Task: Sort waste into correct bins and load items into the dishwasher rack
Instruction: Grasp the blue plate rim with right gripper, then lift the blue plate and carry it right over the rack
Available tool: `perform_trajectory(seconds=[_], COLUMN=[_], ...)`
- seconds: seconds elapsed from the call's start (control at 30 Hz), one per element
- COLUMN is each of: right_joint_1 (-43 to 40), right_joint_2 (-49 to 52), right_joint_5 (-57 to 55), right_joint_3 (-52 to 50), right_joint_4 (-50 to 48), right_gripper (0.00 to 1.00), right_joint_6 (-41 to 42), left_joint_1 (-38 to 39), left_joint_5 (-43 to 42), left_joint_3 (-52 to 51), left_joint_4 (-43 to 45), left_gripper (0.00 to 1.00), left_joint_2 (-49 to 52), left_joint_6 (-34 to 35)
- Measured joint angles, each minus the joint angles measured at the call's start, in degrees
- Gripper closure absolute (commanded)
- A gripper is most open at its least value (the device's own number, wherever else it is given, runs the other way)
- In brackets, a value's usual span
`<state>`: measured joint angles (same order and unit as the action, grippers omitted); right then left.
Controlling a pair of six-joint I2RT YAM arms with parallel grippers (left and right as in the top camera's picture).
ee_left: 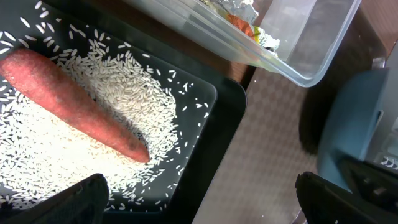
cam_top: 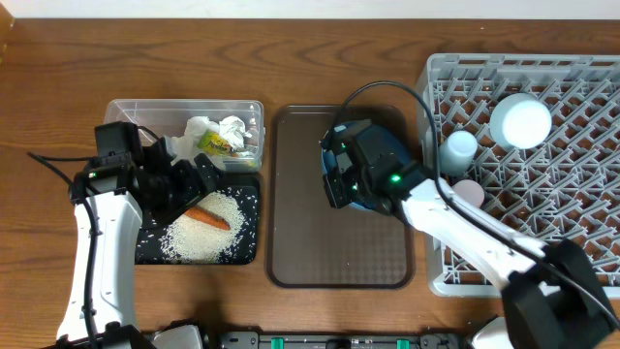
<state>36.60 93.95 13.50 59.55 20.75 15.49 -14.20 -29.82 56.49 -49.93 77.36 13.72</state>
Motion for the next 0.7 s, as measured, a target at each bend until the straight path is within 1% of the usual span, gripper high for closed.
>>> perform_trajectory(seconds=[0.23,0.37,0.53,0.7], right_joint_1=[-0.4,-2.6,-8.4,-15.9], right_joint_2=[-9.2,-17.3,-27.8,-36.0], right_joint_5=[5.7,9.1,13.4,19.7], right_joint_3=[-0.2,-0.2,-0.2,-0.2], right_joint_4=[0.7,2.4,6.8,11.1], right_gripper=[0.99,0.99,0.99,0.99], right_joint_6=[1.9,2.1,2.4,2.4], left_joint_1=[0.0,0.0,0.0,0.0], left_joint_5=[0.0,0.0,0.0,0.0], left_joint_3=[0.0,0.0,0.0,0.0], left_joint_4=[0.0,0.0,0.0,0.0], left_gripper=[0.01,0.01,0.01,0.01], left_joint_2=[0.0,0.0,0.0,0.0], left_joint_6=[0.0,0.0,0.0,0.0])
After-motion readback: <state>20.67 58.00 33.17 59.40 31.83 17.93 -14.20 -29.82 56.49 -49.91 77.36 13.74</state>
